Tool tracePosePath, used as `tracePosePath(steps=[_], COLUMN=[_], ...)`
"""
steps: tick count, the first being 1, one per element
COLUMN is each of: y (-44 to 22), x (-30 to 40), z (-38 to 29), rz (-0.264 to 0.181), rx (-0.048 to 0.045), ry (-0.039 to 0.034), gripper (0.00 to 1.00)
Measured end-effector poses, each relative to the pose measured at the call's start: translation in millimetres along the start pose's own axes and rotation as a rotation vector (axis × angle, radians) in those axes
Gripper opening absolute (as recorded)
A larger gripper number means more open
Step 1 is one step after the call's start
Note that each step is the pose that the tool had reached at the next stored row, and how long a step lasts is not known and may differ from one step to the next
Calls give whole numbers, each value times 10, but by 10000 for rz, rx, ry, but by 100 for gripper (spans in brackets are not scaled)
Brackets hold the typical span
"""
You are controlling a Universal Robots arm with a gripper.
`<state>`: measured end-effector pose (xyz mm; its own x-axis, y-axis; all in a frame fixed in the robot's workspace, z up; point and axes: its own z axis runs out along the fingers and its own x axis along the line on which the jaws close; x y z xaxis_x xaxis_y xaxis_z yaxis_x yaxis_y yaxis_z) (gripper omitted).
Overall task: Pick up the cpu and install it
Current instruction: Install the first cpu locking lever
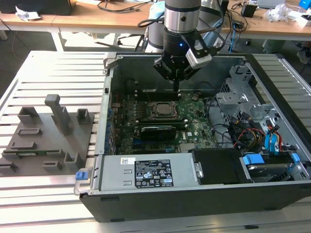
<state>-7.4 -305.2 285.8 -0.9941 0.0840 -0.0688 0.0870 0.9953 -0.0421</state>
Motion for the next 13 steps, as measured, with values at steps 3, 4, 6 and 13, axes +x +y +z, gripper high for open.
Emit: tracePosePath(steps=[3, 4, 6, 13], y=[0, 0, 0, 0], x=[0, 0, 0, 0], z=[0, 0, 0, 0], rz=[-249, -334, -557, -1165], rx=[-17, -23, -39, -81], ry=[-11, -15, -24, -50], gripper=[11, 11, 11, 11])
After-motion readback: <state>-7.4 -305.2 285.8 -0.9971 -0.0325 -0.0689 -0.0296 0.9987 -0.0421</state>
